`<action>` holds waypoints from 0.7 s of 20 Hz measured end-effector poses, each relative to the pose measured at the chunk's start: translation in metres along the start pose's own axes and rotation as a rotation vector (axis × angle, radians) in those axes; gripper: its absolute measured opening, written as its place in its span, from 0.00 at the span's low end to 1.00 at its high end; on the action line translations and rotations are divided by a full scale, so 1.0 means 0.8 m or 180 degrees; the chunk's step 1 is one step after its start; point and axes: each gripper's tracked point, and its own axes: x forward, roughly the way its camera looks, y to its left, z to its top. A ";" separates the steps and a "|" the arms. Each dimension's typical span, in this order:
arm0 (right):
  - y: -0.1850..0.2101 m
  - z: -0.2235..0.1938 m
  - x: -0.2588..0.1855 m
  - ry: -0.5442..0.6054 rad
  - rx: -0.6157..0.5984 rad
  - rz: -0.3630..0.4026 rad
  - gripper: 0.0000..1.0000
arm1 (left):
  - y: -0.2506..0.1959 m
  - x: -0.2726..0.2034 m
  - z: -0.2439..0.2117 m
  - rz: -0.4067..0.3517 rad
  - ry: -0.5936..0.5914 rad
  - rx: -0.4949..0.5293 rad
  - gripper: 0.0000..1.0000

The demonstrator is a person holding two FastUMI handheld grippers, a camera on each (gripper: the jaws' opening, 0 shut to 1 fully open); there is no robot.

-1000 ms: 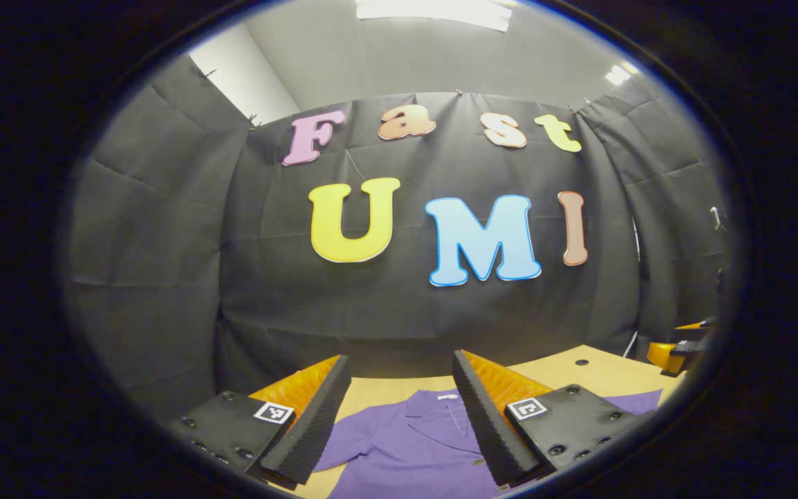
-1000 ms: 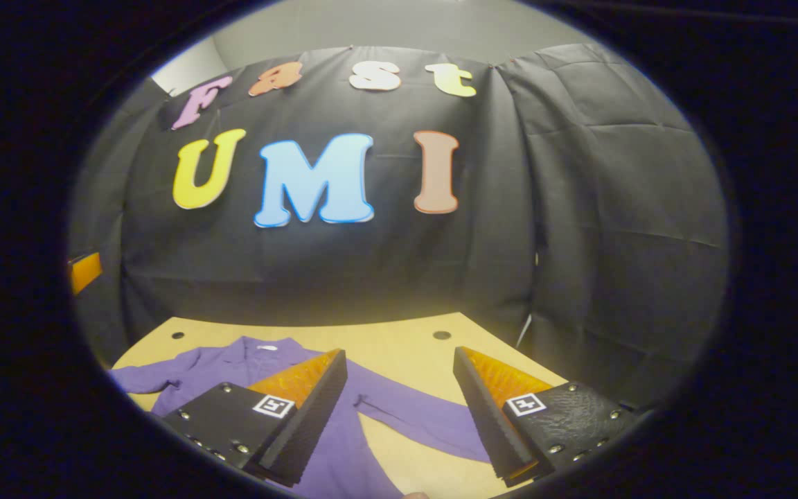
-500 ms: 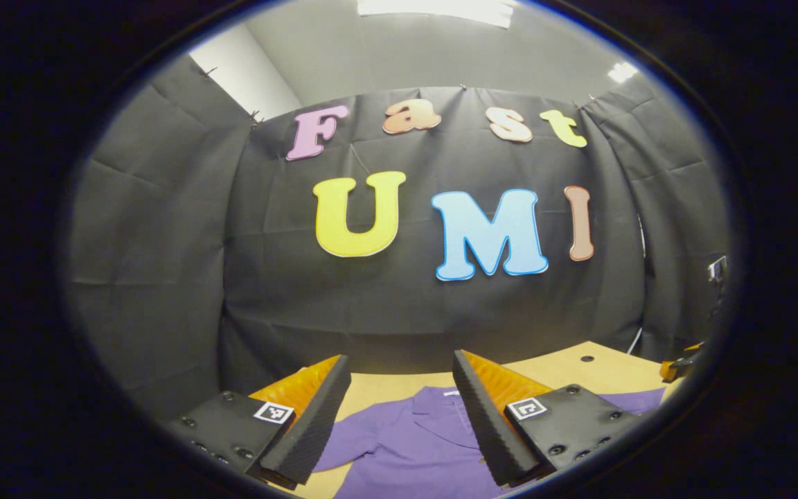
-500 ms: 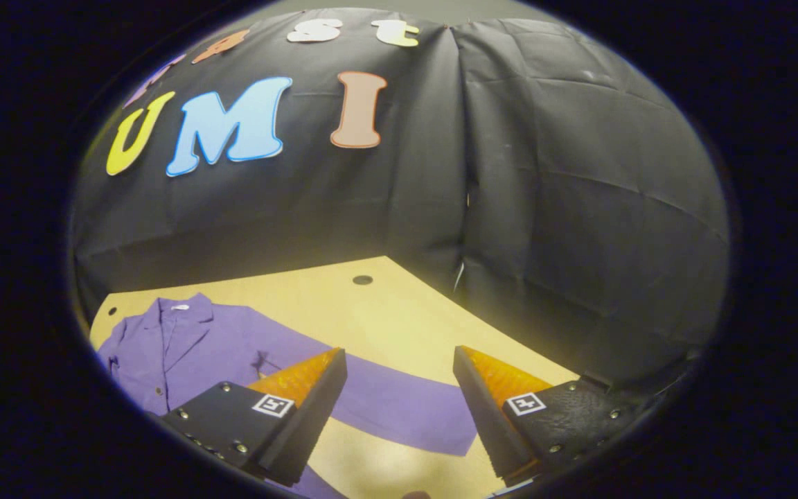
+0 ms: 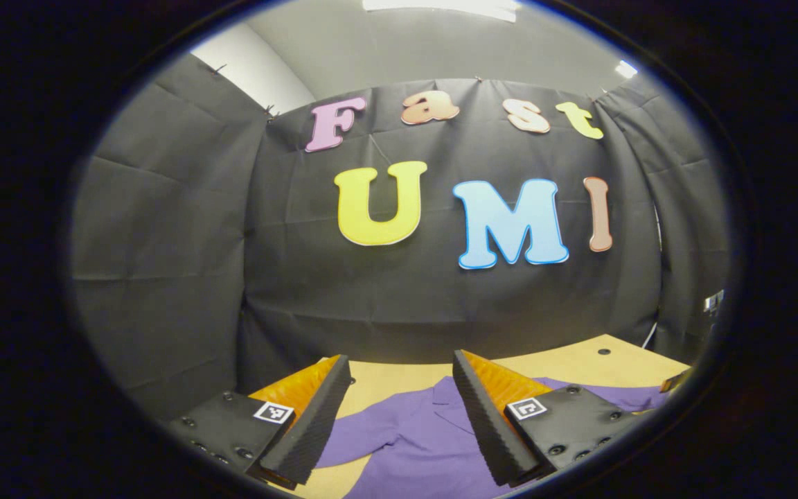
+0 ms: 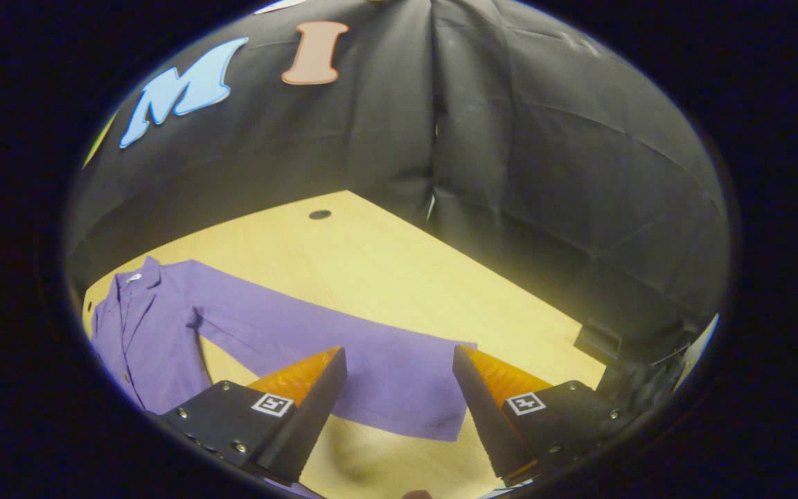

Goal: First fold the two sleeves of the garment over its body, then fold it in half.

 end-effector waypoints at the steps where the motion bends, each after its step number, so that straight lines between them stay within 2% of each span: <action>1: -0.003 -0.009 0.011 0.0071 0.0050 -0.0024 0.96 | 0.004 -0.002 -0.001 0.0018 0.0009 -0.0003 0.95; 7: -0.015 -0.050 0.038 0.0436 0.0113 -0.0143 0.96 | 0.016 -0.010 -0.006 0.0066 0.0021 0.0021 0.96; 9: -0.014 -0.049 0.041 0.0390 0.0275 -0.0134 0.97 | 0.018 -0.012 -0.009 0.0069 0.0033 0.0013 0.96; 11: -0.014 -0.048 0.040 0.0397 0.0237 -0.0103 0.96 | 0.019 -0.013 -0.014 0.0071 0.0056 -0.0018 0.95; 13: -0.006 -0.043 0.042 0.0407 0.0177 -0.0020 0.93 | 0.020 -0.013 -0.018 0.0074 0.0070 -0.0058 0.98; 14: 0.000 -0.046 0.042 0.0401 0.0150 -0.0020 0.78 | 0.021 -0.013 -0.018 0.0075 0.0067 -0.0067 0.98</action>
